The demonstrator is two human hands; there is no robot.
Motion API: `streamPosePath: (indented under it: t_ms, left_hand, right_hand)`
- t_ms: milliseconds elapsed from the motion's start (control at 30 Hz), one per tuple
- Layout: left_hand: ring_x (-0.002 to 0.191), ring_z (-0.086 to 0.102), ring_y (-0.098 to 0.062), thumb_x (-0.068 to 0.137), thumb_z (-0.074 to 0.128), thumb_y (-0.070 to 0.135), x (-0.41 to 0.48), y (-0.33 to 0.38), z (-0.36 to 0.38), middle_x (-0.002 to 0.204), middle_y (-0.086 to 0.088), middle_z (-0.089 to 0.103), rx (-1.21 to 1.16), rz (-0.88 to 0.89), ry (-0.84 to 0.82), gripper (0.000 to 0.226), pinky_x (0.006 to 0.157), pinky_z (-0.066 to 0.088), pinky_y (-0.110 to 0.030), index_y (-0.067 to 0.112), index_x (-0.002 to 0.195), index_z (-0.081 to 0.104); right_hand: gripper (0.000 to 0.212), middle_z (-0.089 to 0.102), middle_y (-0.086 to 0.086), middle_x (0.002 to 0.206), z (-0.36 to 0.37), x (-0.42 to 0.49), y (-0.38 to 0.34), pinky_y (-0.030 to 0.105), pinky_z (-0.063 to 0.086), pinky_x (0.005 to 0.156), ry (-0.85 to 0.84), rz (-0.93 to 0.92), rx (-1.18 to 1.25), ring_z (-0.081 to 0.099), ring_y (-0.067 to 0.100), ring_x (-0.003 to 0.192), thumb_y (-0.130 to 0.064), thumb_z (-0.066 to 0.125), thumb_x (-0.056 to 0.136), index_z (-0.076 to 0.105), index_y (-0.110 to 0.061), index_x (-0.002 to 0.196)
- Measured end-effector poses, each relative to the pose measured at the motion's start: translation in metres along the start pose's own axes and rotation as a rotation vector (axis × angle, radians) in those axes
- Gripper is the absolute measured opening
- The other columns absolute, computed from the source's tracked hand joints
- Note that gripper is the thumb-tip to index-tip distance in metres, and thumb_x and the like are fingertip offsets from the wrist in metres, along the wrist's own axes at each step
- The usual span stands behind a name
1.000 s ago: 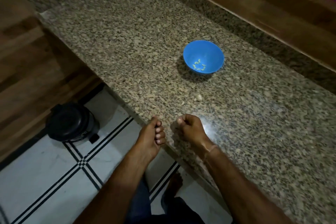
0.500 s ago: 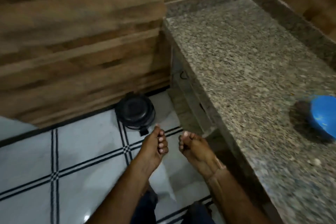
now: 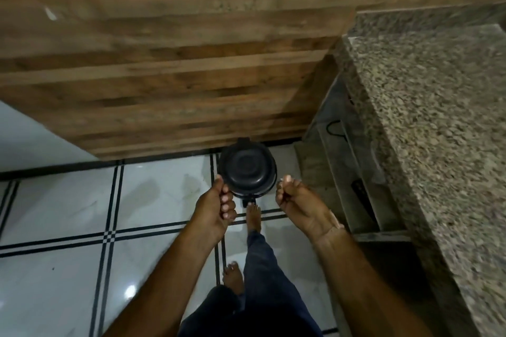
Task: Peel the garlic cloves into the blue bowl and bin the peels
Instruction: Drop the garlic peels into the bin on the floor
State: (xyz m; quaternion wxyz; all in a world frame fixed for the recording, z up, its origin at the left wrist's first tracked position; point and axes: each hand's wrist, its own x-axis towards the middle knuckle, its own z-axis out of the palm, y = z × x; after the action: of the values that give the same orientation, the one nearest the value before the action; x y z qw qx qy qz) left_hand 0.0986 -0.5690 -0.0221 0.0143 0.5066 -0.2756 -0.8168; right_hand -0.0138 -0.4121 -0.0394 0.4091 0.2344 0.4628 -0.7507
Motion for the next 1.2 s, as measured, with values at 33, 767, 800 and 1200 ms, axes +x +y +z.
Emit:
streamPosePath:
  t_ms: [33, 767, 800, 1200]
  left_hand:
    - [0.036, 0.03, -0.006, 0.108, 0.046, 0.045, 0.007, 0.006, -0.002, 0.048, 0.005, 0.037, -0.011, 0.001, 0.006, 0.046, 0.033, 0.023, -0.018, 0.019, 0.07, 0.047]
    - [0.082, 0.056, -0.022, 0.112, 0.03, 0.038, 0.421, -0.042, -0.016, 0.094, -0.009, 0.055, -0.226, -0.201, 0.196, 0.042, 0.071, 0.055, -0.029, 0.008, 0.093, 0.052]
    - [0.093, 0.059, -0.026, 0.112, 0.03, 0.04, 0.436, -0.048, -0.018, 0.107, -0.011, 0.059, -0.233, -0.197, 0.183, 0.041, 0.084, 0.054, -0.035, 0.007, 0.106, 0.055]
    - [0.152, 0.032, -0.026, 0.111, 0.039, 0.026, 0.466, -0.043, -0.003, 0.163, -0.006, 0.038, -0.054, -0.254, 0.206, 0.048, 0.116, 0.031, -0.032, 0.013, 0.158, 0.036]
  right_hand:
    - [0.029, 0.057, 0.003, 0.071, 0.007, 0.012, -0.002, 0.019, 0.051, 0.055, -0.003, 0.003, -0.007, 0.052, 0.009, 0.058, -0.002, 0.048, 0.107, 0.062, -0.01, 0.082]
    - [0.033, 0.055, 0.01, 0.073, -0.037, 0.419, 0.095, 0.029, 0.048, 0.056, 0.317, 0.221, -0.388, 0.051, 0.014, 0.061, -0.002, 0.056, 0.104, 0.062, -0.002, 0.072]
    - [0.033, 0.055, 0.011, 0.068, -0.043, 0.435, 0.1, 0.03, 0.044, 0.054, 0.342, 0.223, -0.404, 0.048, 0.017, 0.058, 0.0, 0.055, 0.103, 0.065, -0.001, 0.071]
    - [0.025, 0.072, 0.01, 0.075, -0.049, 0.471, 0.102, 0.023, 0.057, 0.056, 0.42, 0.074, -0.608, 0.062, 0.019, 0.06, 0.014, 0.064, 0.088, 0.077, -0.006, 0.08]
